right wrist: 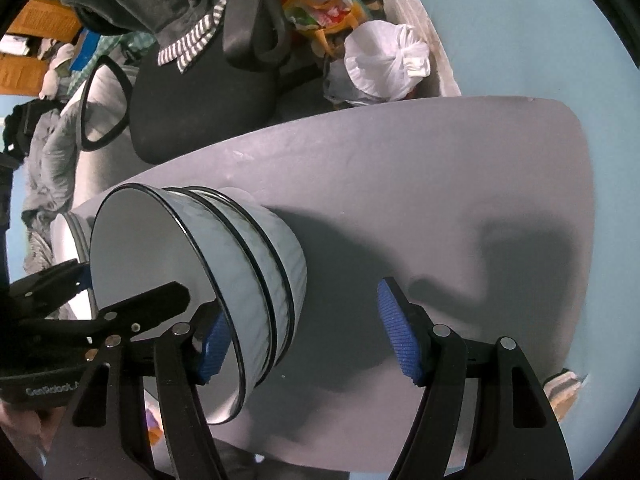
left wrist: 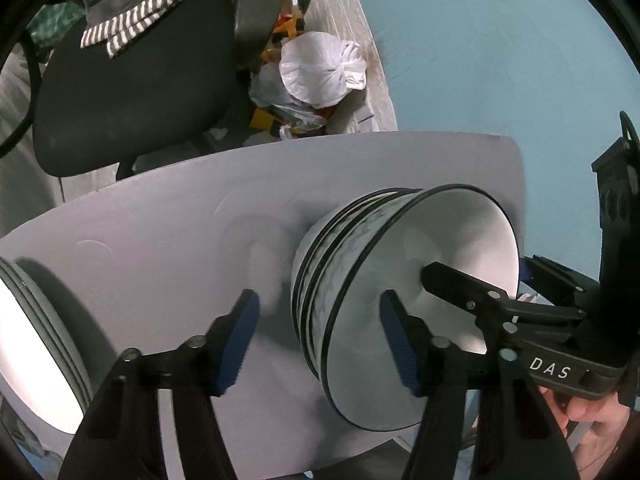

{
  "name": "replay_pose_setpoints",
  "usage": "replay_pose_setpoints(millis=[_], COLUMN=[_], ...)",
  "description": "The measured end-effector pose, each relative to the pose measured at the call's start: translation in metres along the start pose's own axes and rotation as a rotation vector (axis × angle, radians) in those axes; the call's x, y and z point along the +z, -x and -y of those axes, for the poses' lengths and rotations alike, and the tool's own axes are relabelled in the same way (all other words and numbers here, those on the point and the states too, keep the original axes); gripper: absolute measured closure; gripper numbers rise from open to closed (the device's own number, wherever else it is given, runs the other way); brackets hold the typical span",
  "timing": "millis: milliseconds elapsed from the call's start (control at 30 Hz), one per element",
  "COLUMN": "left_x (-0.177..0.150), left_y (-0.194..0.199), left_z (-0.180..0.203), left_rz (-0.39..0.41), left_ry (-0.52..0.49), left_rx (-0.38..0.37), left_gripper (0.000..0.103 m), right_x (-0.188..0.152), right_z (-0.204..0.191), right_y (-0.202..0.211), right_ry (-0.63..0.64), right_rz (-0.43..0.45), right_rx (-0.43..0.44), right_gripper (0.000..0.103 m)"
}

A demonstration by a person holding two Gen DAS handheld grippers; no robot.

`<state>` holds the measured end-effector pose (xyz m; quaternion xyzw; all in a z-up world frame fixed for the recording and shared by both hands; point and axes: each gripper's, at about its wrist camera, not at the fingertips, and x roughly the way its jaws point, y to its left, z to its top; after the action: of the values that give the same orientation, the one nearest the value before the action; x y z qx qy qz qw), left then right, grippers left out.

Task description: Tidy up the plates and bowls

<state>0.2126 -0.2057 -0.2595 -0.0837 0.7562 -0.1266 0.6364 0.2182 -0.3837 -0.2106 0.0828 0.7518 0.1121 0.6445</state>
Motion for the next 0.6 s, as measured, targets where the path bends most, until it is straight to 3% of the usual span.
replay_pose_setpoints(millis=[200, 467, 600], left_x=[0.002, 0.001, 0.001], left_y=[0.0, 0.0, -0.001], left_z=[-0.003, -0.011, -0.018], left_rz=[-0.008, 0.0, -0.005], left_ry=[0.007, 0.013, 0.041], left_rx=[-0.034, -0.054, -0.089], left_gripper=[0.068, 0.077, 0.079], right_x=[0.003, 0.007, 0.009], right_z=[0.001, -0.004, -0.003], right_y=[0.0, -0.002, -0.003], right_ry=[0.005, 0.03, 0.006], right_rz=[-0.005, -0.03, -0.051], right_rx=[0.014, 0.025, 0.075], right_gripper=[0.035, 0.049, 0.063])
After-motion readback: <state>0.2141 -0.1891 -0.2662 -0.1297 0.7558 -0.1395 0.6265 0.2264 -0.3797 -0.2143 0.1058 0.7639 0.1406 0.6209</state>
